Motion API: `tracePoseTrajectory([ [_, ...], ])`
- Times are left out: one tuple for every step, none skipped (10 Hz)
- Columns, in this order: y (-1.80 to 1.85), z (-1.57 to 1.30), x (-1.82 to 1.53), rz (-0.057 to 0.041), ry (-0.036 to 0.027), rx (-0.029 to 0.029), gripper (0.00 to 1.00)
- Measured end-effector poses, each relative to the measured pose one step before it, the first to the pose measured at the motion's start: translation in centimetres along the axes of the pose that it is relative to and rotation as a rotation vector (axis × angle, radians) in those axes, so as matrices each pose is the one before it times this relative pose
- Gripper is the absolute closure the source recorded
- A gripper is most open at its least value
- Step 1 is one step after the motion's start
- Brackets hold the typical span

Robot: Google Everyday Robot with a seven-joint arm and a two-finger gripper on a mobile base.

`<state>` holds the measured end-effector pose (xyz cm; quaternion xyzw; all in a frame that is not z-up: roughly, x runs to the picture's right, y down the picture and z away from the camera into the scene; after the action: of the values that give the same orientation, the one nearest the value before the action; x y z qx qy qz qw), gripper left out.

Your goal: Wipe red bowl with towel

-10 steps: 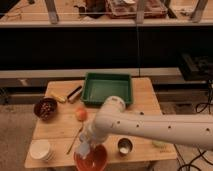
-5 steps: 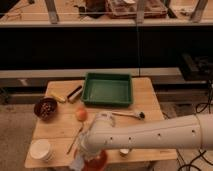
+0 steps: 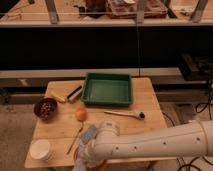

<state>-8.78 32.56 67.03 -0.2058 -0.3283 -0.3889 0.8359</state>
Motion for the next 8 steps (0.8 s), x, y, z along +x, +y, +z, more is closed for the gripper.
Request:
tracePoseTrajectory([
  [0.650, 0.215, 0.319, 0.01510, 0.00254, -0.00502, 1.00],
  [0.676, 0.206, 0.421, 0.02810, 0.00802, -0.01254, 1.00],
  [1.078, -0.414, 1.044, 0.03973, 0.01892, -0.00244, 1.00],
  [0.557, -0.495, 0.824, 0.02437, 0.01602, 0.00098, 1.00],
  [0.741, -1.048, 1.662, 0.04264, 0.02925, 0.00575, 1.00],
  [0.062, -0.858, 1.322, 0.02546, 0.02242, 0.00519, 1.00],
  [-0.230, -0.509, 0.982, 0.01438, 0.01399, 0.00193, 1.00],
  [-0.679, -0.463, 1.038, 0.00930, 0.01442, 0.00522, 1.00],
])
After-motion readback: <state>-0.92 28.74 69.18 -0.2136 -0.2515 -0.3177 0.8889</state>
